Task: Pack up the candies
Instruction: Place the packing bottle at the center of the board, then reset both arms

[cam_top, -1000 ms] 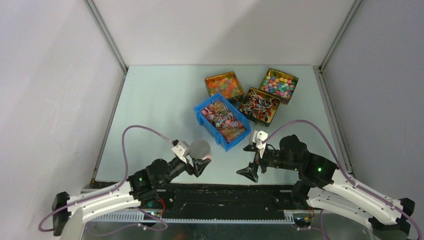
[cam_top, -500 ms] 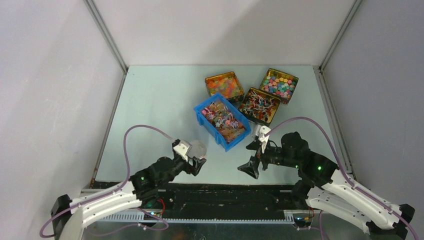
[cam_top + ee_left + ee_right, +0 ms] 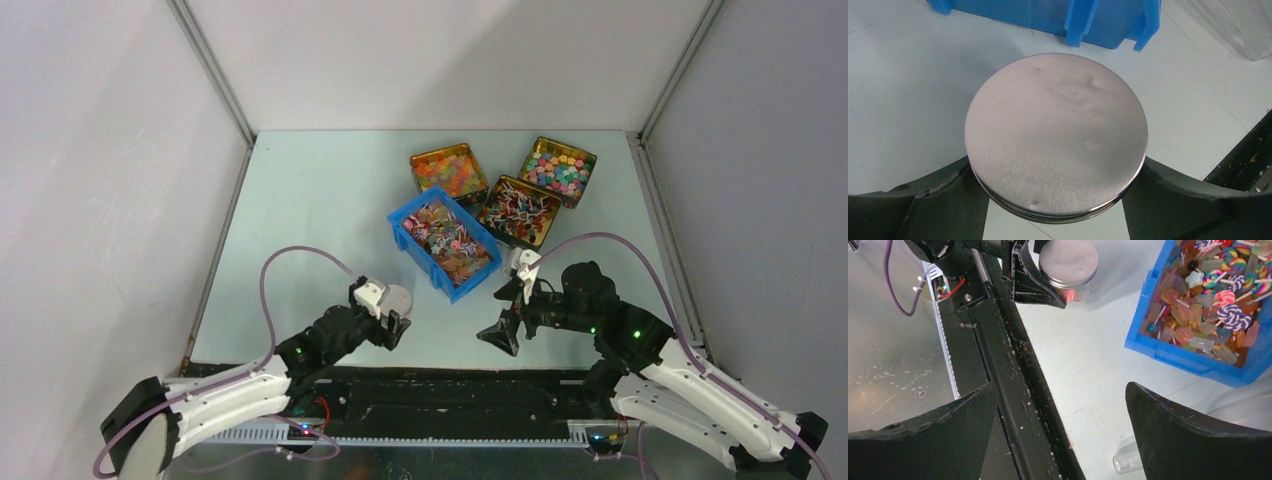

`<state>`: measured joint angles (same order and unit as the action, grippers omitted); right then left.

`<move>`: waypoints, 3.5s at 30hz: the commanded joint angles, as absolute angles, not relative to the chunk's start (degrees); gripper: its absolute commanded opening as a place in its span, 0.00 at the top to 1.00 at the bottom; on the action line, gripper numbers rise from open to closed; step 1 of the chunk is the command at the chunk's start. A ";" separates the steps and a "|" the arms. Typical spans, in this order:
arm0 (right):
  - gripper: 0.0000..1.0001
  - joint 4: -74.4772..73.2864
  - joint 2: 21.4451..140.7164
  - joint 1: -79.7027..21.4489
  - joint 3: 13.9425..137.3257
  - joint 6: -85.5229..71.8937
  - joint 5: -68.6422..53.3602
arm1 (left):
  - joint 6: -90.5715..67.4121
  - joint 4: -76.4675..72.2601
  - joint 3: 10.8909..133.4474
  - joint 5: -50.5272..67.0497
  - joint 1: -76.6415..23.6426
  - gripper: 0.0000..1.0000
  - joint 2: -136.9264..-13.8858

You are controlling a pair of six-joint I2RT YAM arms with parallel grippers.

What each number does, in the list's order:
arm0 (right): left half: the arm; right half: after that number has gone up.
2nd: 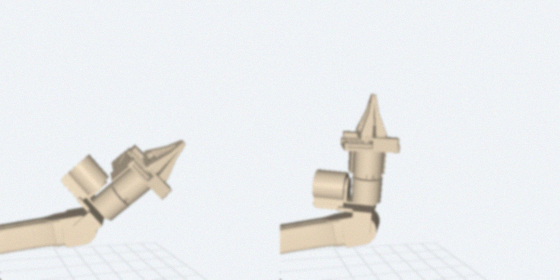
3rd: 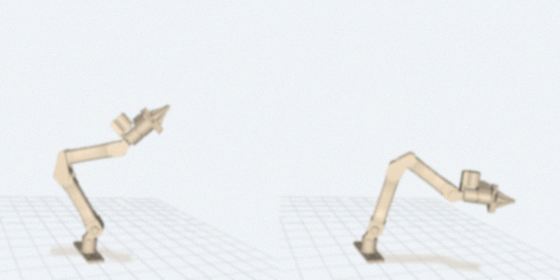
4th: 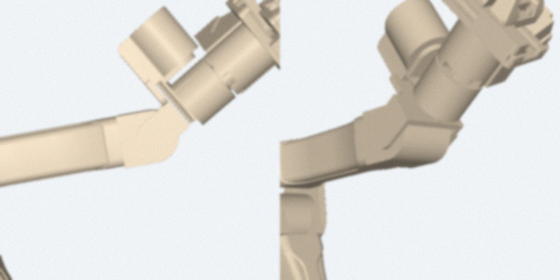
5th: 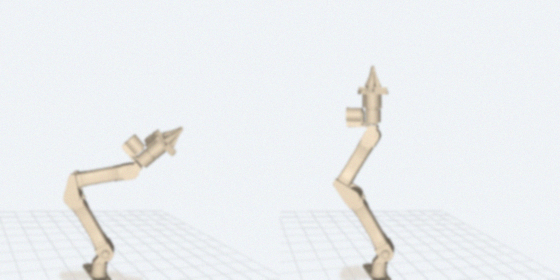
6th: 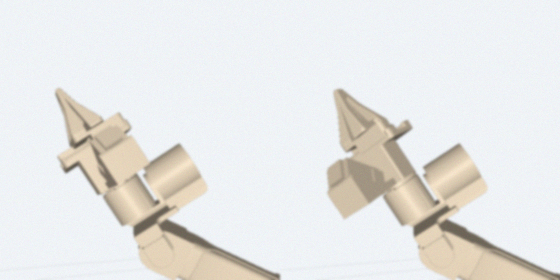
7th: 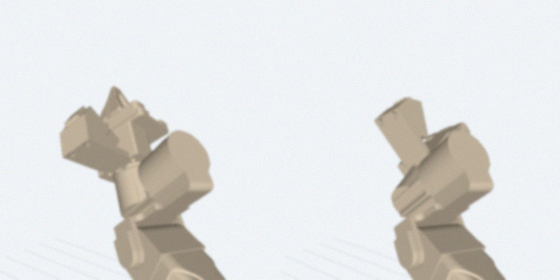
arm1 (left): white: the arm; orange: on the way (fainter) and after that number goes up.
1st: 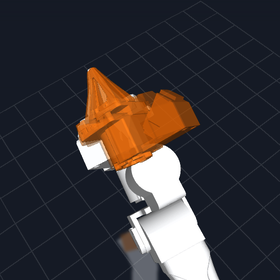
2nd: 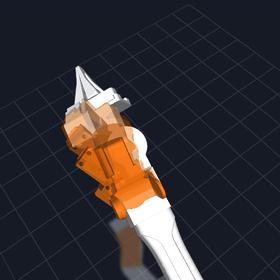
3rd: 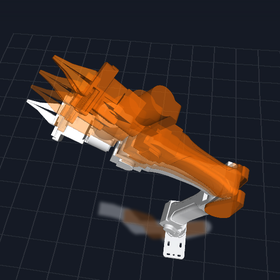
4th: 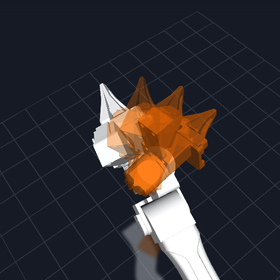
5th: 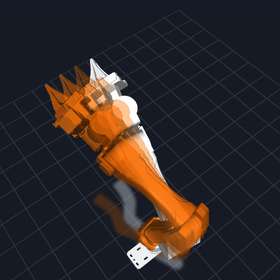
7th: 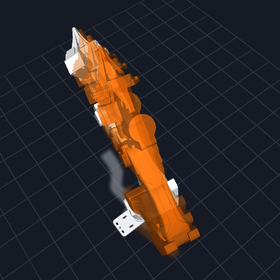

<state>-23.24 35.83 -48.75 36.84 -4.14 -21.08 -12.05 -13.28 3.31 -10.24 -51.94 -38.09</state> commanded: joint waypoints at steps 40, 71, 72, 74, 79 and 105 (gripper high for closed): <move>0.00 -22.44 38.78 -40.75 36.28 -3.51 -27.55 | -11.19 -35.49 10.89 0.33 -45.69 0.00 -69.10; 0.00 -19.26 39.47 -39.91 34.63 -6.33 -28.88 | -31.05 -1.58 13.95 -5.76 -45.37 0.00 -26.64; 0.00 -19.25 39.64 -39.91 34.63 -6.28 -29.04 | -30.91 -1.58 15.26 -5.17 -45.23 0.00 -27.56; 0.00 -19.34 39.95 -39.83 34.63 -6.04 -29.15 | -30.27 -1.44 17.53 -2.09 -44.19 0.00 -31.25; 0.00 -18.71 40.95 -38.54 34.29 -5.45 -29.02 | -28.93 -2.32 23.01 6.43 -39.03 0.00 -42.86; 0.00 -3.70 45.00 0.67 26.14 -7.22 -21.75 | -17.30 -6.73 18.39 -1.23 -7.65 0.00 -23.70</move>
<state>-11.33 46.48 -0.86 28.21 -8.14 -26.83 -25.98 -3.66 20.80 12.19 -8.32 -30.22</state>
